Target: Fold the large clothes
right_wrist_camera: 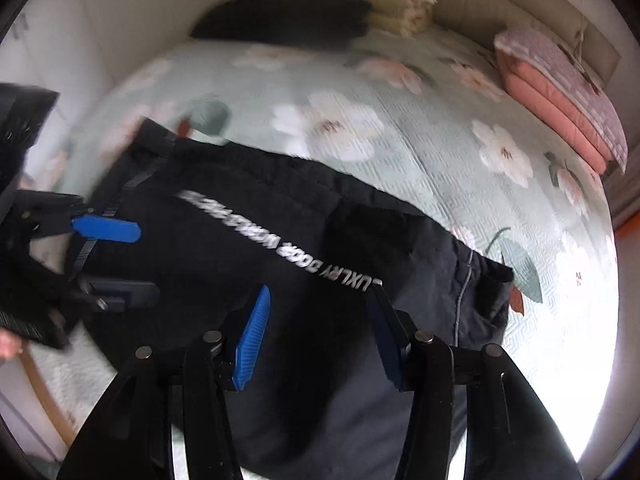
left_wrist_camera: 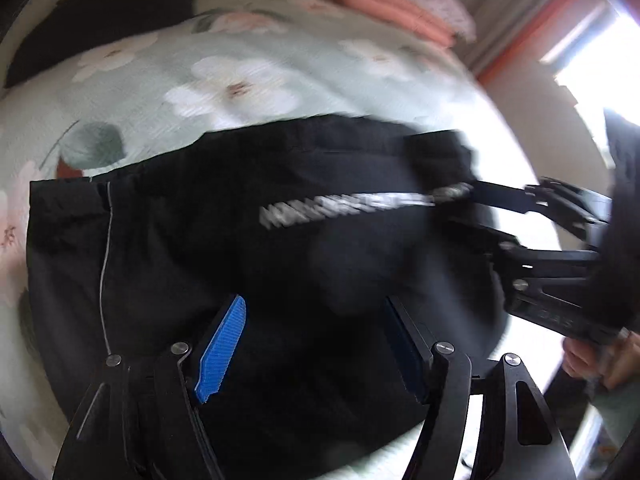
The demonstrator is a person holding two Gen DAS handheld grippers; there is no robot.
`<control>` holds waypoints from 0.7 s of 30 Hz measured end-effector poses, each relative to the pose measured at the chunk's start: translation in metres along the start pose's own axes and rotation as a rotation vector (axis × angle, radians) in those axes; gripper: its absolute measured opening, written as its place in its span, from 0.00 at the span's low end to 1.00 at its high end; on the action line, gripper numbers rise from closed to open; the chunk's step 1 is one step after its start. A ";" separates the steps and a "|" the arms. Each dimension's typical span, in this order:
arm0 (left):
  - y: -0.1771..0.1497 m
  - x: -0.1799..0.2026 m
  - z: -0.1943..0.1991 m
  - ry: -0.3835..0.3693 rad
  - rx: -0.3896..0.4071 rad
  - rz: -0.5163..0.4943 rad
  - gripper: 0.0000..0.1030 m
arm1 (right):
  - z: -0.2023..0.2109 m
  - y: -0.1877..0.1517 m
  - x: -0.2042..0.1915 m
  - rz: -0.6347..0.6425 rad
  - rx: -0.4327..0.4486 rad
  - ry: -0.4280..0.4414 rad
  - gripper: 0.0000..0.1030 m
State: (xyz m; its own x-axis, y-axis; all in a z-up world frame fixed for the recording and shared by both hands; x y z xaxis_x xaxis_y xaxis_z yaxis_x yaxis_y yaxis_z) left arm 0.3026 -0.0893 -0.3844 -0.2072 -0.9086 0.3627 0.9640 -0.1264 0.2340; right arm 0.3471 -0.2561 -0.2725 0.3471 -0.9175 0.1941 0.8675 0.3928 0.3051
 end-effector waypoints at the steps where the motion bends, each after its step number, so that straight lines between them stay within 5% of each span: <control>1: 0.008 -0.011 -0.017 0.013 -0.008 0.039 0.70 | -0.030 -0.006 0.005 -0.047 -0.061 0.023 0.48; 4: 0.036 -0.040 -0.044 -0.015 -0.027 0.188 0.69 | -0.091 -0.014 0.023 -0.228 -0.108 0.137 0.47; 10: 0.064 -0.056 -0.072 0.064 -0.033 0.190 0.74 | -0.115 -0.004 0.035 -0.247 -0.086 0.128 0.49; 14: 0.066 -0.061 -0.051 0.012 -0.006 0.226 0.74 | -0.093 -0.010 0.052 -0.317 -0.035 0.178 0.42; 17: 0.065 -0.059 -0.013 -0.031 0.047 0.195 0.73 | -0.051 -0.025 0.076 -0.379 0.041 0.150 0.48; 21: 0.070 -0.015 -0.001 -0.180 0.013 0.133 0.73 | -0.030 -0.009 0.077 -0.352 0.093 0.158 0.48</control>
State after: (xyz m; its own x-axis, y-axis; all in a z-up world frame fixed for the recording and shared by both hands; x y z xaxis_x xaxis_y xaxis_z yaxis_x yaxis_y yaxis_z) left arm 0.3737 -0.0846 -0.3745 -0.1061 -0.8311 0.5459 0.9828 -0.0041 0.1848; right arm 0.3771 -0.3322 -0.2882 0.0911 -0.9926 -0.0805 0.9098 0.0501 0.4119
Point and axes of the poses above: each gripper's, at about its wrist camera, not at the fingertips, and z roughly against the way its jaws point, x to its right, y to its top, the point moved 9 cm from there along -z, roughly the way its jaws point, and after that the axes turned 13 degrees about z, right-handed, at the moved point
